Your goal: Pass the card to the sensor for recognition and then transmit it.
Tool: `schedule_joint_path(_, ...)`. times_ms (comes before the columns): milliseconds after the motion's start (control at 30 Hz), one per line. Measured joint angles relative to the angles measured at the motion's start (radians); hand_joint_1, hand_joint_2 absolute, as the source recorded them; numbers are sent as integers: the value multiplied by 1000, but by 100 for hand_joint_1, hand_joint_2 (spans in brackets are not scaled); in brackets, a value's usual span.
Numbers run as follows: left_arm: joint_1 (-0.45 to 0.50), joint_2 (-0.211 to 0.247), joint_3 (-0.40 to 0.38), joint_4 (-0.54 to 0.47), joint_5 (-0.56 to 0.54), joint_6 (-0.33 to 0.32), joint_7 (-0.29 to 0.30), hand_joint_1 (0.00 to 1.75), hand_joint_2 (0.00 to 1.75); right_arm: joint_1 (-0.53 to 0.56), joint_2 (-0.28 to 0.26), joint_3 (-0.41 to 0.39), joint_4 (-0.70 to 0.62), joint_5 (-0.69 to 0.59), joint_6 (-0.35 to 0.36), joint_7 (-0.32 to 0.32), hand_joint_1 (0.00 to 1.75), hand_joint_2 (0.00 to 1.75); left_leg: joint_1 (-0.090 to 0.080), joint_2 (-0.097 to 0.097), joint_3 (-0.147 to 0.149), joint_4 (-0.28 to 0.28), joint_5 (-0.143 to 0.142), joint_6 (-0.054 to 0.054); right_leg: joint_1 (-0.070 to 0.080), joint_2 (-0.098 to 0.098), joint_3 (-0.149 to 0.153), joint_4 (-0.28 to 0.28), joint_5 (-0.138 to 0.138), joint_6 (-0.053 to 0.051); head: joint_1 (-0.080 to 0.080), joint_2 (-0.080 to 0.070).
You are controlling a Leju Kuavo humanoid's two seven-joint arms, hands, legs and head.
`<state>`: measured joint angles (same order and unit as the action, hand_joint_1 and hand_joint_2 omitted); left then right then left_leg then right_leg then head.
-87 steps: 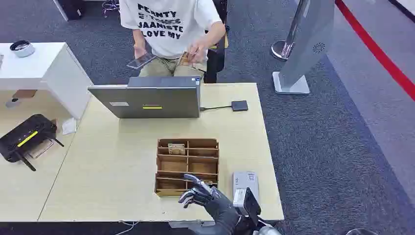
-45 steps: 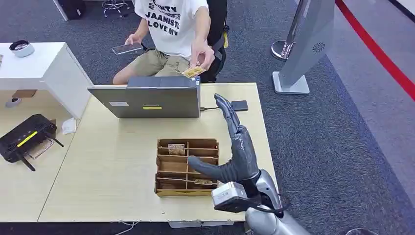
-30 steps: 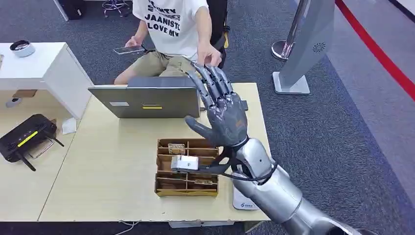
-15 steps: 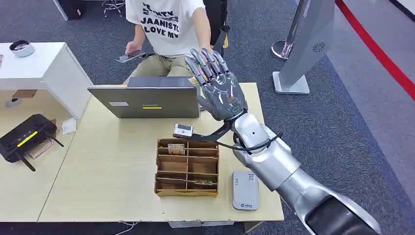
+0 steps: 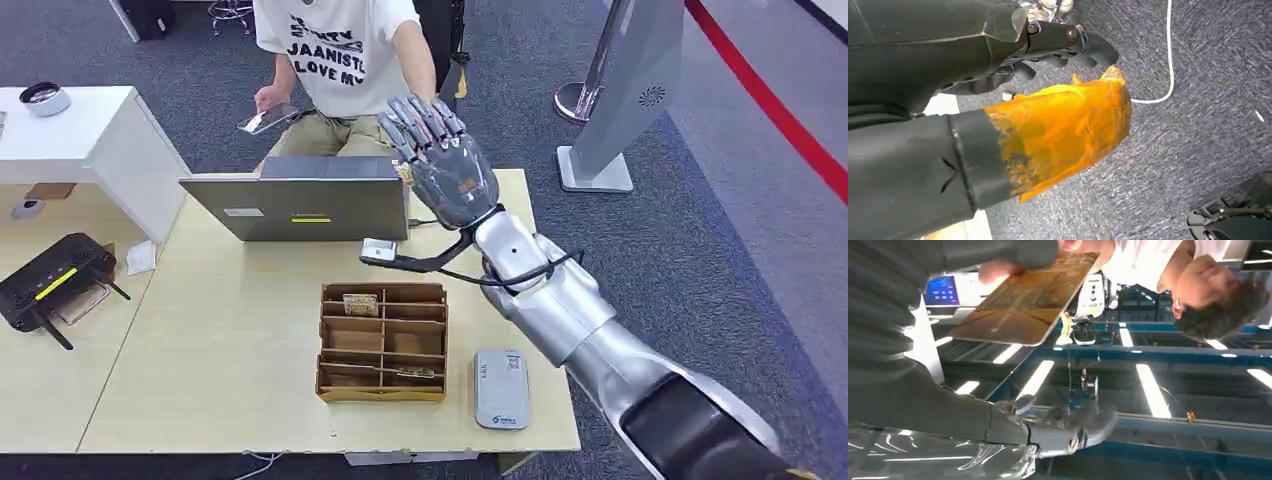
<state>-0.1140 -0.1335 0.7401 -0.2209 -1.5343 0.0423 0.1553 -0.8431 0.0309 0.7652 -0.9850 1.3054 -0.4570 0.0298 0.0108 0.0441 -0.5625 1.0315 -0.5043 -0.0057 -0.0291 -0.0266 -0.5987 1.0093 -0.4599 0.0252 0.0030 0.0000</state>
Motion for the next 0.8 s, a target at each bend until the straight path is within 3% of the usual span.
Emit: schedule_joint_path(800,0,0,0,0,11,2,-5,5,0,-2,11,1,38,-67,3,-20,175,175,0,0,0,0,0,0,0,0,0,0,0,0,0,0)
